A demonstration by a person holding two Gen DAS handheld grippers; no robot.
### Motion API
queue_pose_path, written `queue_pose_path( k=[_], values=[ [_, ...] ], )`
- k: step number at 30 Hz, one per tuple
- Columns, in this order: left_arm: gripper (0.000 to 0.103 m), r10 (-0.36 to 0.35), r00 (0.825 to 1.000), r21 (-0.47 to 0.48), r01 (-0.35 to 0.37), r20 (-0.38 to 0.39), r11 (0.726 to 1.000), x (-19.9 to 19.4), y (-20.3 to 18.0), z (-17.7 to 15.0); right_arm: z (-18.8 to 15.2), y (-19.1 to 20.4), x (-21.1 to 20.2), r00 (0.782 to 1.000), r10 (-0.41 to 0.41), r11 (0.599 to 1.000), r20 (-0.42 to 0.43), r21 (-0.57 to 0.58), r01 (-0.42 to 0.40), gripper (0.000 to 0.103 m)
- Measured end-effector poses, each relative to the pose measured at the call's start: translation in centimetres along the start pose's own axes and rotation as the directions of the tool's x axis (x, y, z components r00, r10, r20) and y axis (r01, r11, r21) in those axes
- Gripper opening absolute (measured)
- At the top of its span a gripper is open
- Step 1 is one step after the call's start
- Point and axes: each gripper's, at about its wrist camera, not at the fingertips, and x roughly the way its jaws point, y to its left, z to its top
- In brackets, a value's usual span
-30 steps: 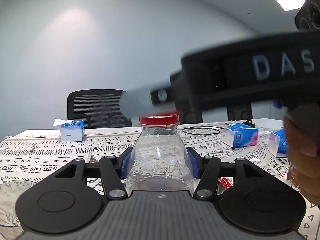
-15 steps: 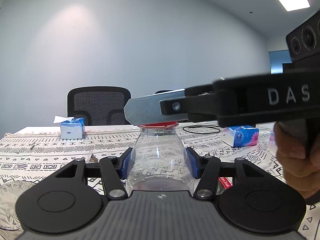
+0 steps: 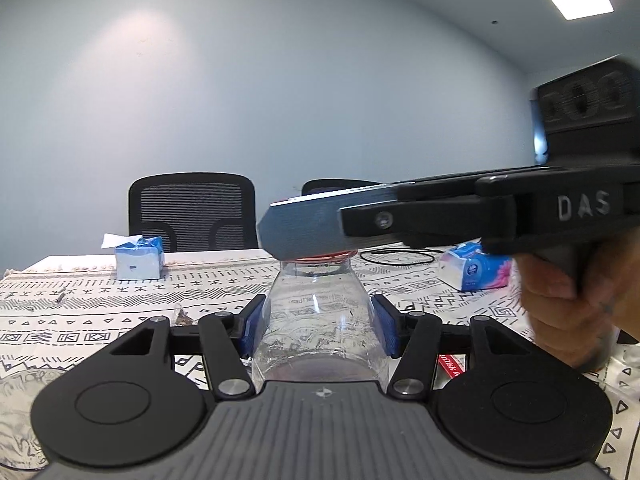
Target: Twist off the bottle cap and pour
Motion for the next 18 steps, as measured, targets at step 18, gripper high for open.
queue_pose_path(
  k=[18],
  values=[
    [0.053,-0.016,1.000,0.030,0.015,0.019,0.999,-0.3,-0.5,-0.1,-0.5,1.2,1.0,0.993,-0.121,0.990,0.007,0.070,0.121,0.032]
  ],
)
